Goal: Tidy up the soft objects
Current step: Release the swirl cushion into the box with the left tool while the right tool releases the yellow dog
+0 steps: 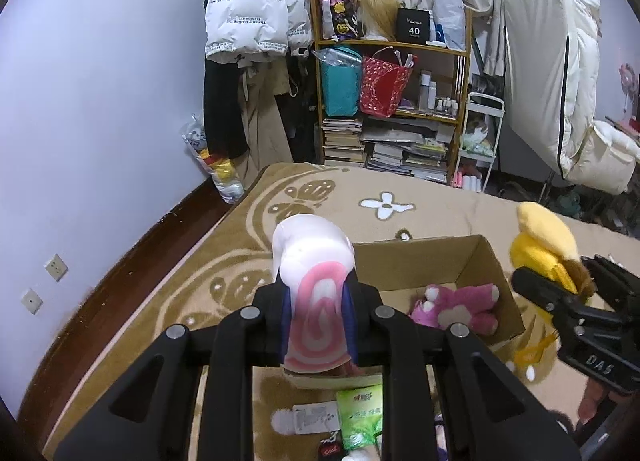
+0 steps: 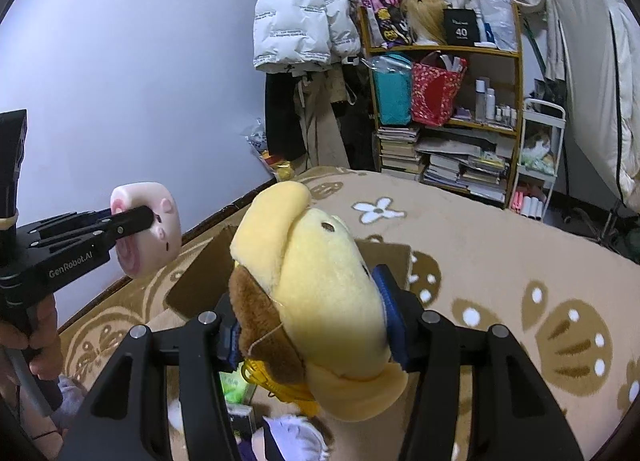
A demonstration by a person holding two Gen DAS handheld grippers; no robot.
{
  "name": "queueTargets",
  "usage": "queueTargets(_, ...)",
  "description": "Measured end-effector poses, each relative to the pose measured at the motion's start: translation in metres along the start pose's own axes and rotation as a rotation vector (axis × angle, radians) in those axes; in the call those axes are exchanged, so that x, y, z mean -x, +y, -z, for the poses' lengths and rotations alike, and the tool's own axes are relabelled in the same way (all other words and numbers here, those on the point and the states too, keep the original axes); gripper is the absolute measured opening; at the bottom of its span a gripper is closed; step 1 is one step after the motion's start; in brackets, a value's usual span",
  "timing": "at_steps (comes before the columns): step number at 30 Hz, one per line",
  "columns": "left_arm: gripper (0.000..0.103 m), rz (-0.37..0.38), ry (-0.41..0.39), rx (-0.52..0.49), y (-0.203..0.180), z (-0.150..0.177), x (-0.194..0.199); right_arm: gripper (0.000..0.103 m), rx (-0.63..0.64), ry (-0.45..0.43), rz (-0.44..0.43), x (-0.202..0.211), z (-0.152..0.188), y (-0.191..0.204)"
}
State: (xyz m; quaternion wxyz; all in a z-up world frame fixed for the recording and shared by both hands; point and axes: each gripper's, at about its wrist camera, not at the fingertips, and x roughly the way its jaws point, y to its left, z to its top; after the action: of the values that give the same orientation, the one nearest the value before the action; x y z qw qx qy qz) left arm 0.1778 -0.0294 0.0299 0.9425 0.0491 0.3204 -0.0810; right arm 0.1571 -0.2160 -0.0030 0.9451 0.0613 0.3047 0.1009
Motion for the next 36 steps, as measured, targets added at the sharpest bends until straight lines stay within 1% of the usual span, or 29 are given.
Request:
queueTargets(5,0.021,0.016,0.020,0.012,0.000,0.002,-0.015,0.059,0.002,-0.007,-0.007,-0.016,-0.004,0.005)
queueTargets(8,0.021,0.026,0.041,0.024,0.001,0.006,-0.023,0.059,-0.014,0.006,-0.013,-0.026,-0.002,0.003)
queueTargets(12,0.022,0.027,0.062,0.026,0.000,0.011,-0.030,0.059,-0.002,0.026,0.003,-0.037,0.003,0.001)
queueTargets(18,0.024,0.040,0.105,0.033,-0.001,0.019,-0.043,0.062,-0.043,0.046,0.001,-0.046,0.008,-0.010)
queueTargets(20,0.025,0.032,0.131,0.034,-0.003,0.024,-0.049,0.064,-0.052,0.055,-0.003,-0.050,0.009,-0.013)
queueTargets(23,0.028,-0.008,0.165,0.023,-0.006,0.030,-0.056,0.066,-0.062,0.076,-0.003,-0.055,0.013,-0.015)
queueTargets(25,0.029,-0.004,0.176,0.029,-0.006,0.032,-0.058,0.069,-0.062,0.099,0.003,-0.061,0.015,-0.015)
queueTargets(26,0.031,-0.003,0.180,0.033,-0.005,0.032,-0.058,0.070,-0.063,0.109,0.007,-0.062,0.016,-0.016)
queueTargets(28,0.047,-0.014,0.186,0.041,-0.002,0.033,-0.059,0.075,-0.067,0.119,0.008,-0.064,0.018,-0.017)
queueTargets(29,0.063,-0.021,0.183,0.043,0.000,0.034,-0.058,0.081,-0.067,0.120,0.011,-0.064,0.018,-0.017)
queueTargets(30,0.066,-0.028,0.175,0.043,0.001,0.035,-0.056,0.086,-0.068,0.119,0.015,-0.063,0.019,-0.018)
queueTargets(32,0.067,-0.036,0.170,0.035,0.003,0.035,-0.053,0.089,-0.071,0.113,0.018,-0.061,0.020,-0.018)
queueTargets(34,0.075,-0.040,0.175,0.044,0.006,0.035,-0.052,0.092,-0.076,0.113,0.011,-0.059,0.021,-0.019)
queueTargets(35,0.083,-0.046,0.174,0.055,0.008,0.034,-0.050,0.094,-0.079,0.115,0.011,-0.058,0.021,-0.019)
queueTargets(36,0.086,-0.054,0.169,0.057,0.009,0.034,-0.049,0.096,-0.084,0.118,0.011,-0.057,0.022,-0.019)
